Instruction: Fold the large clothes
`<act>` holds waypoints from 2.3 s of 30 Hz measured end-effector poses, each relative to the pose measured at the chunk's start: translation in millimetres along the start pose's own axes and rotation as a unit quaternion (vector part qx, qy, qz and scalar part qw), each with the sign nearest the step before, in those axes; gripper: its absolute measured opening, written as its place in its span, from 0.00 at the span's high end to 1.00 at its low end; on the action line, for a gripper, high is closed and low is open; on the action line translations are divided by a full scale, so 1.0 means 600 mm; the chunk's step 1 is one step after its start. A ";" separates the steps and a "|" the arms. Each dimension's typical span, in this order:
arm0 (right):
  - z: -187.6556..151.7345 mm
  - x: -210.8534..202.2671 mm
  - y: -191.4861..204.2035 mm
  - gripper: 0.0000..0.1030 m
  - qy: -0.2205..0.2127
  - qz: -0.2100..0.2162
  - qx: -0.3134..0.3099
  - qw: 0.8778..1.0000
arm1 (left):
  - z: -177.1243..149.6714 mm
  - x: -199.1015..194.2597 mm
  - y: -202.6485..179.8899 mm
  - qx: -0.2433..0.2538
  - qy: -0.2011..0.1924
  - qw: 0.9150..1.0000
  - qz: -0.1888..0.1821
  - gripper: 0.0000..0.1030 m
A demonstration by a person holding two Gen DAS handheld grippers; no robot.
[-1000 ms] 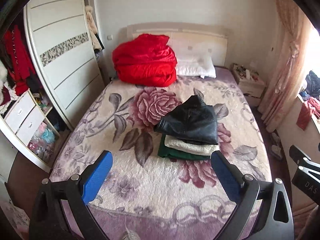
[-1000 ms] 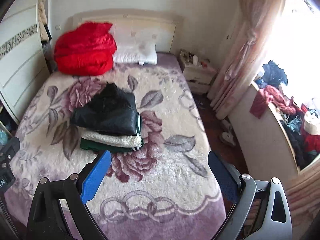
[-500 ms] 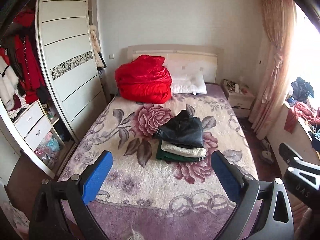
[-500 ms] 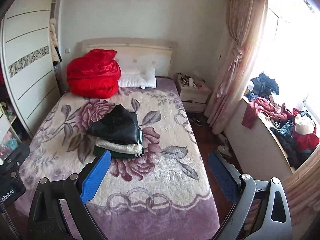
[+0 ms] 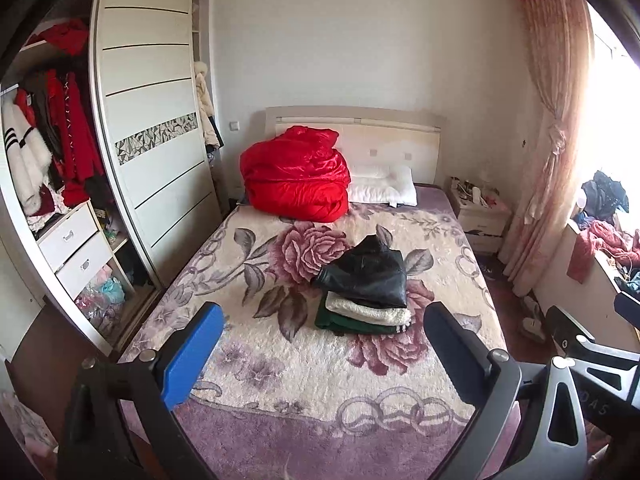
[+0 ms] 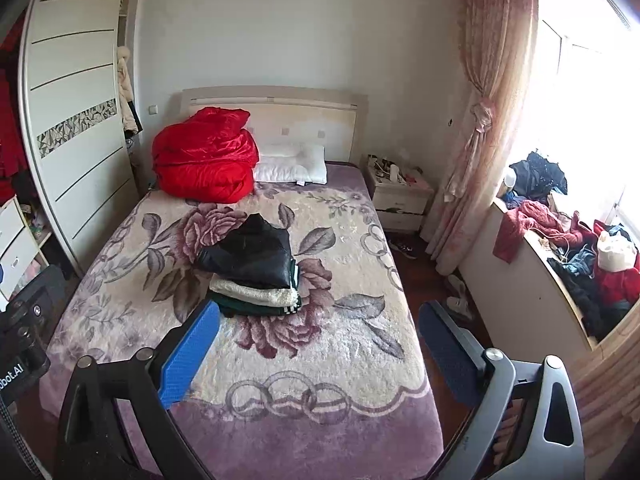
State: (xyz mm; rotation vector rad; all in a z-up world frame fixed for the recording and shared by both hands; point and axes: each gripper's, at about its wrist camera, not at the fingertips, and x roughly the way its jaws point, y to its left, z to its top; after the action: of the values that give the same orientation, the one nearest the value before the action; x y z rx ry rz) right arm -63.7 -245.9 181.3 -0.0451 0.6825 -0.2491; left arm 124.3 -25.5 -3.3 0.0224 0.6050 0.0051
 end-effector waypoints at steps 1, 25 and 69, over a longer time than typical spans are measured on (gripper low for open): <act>0.002 0.001 0.000 0.00 0.000 0.004 0.000 1.000 | 0.000 -0.001 0.001 -0.001 -0.001 1.000 0.001 0.01; 0.024 -0.010 -0.005 0.00 -0.016 0.012 -0.007 1.000 | 0.000 -0.016 -0.004 0.004 -0.005 1.000 0.003 0.00; 0.015 -0.030 -0.006 0.00 -0.020 0.026 -0.011 0.999 | 0.001 -0.042 -0.013 -0.002 -0.013 1.000 0.011 0.00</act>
State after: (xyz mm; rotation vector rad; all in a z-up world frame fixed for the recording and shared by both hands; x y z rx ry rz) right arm -72.2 -245.3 200.0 -0.0538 0.6453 -0.1903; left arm 103.8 -33.8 11.5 0.0246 0.5796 0.0280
